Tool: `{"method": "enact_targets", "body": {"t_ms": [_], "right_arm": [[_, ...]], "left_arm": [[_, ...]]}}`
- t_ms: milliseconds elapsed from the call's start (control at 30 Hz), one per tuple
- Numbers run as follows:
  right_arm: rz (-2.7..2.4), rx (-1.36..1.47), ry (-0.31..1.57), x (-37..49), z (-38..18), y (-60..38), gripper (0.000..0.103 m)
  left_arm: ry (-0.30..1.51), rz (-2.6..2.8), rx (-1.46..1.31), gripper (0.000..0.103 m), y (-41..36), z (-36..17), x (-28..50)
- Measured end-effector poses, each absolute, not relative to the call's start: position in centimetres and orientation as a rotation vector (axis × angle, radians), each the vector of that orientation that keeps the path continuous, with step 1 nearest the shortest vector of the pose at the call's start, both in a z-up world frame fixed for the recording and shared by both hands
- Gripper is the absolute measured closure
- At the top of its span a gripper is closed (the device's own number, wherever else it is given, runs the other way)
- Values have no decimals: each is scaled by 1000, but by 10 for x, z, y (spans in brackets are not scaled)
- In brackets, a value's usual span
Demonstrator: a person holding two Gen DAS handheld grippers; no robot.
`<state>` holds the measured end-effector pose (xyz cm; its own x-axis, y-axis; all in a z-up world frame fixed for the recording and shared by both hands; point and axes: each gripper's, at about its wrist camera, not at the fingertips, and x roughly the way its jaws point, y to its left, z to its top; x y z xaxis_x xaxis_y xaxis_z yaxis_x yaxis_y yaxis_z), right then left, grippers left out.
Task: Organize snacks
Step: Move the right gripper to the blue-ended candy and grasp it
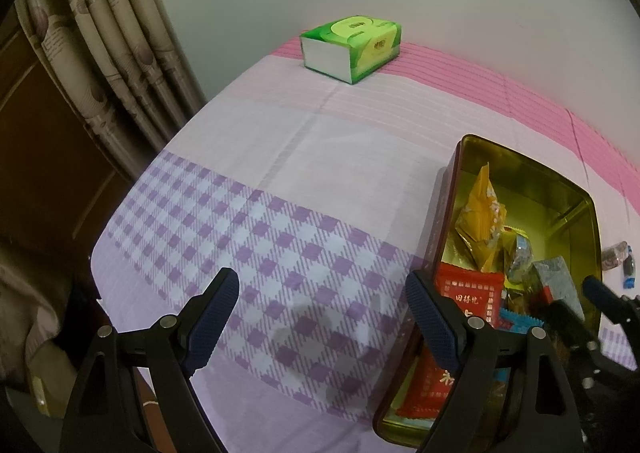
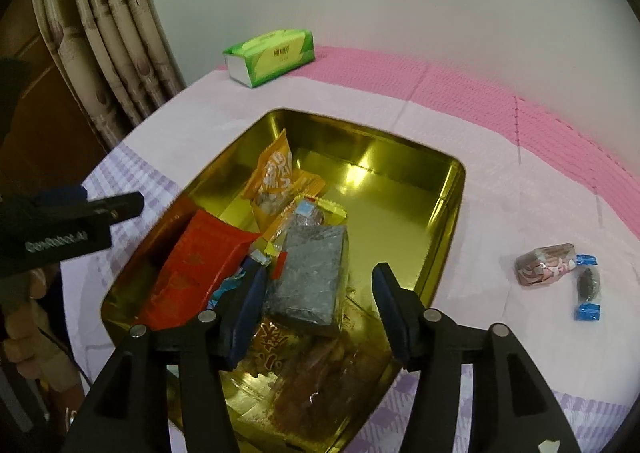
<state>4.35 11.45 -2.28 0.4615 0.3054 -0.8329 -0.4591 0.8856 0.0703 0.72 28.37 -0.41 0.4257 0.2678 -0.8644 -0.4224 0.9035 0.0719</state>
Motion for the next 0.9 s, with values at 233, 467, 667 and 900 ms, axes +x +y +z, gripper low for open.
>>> {"method": "enact_targets", "body": {"t_ms": [233,467,667,900], "right_arm": [[447,-129,943,44,-7,95,48],[331,-95,938,47,-6,41,48],[188,-91,939,54,-8,-25,48],[89,-105,936,69,-18,-74,48]], "left_arm": [[1043,434,-161,17,283,-4,7],[1045,430,-150,17,283,-6,7],[1050,422,-131,17,281,-8,7],[1052,404,-89,17,273,-9,7]]}}
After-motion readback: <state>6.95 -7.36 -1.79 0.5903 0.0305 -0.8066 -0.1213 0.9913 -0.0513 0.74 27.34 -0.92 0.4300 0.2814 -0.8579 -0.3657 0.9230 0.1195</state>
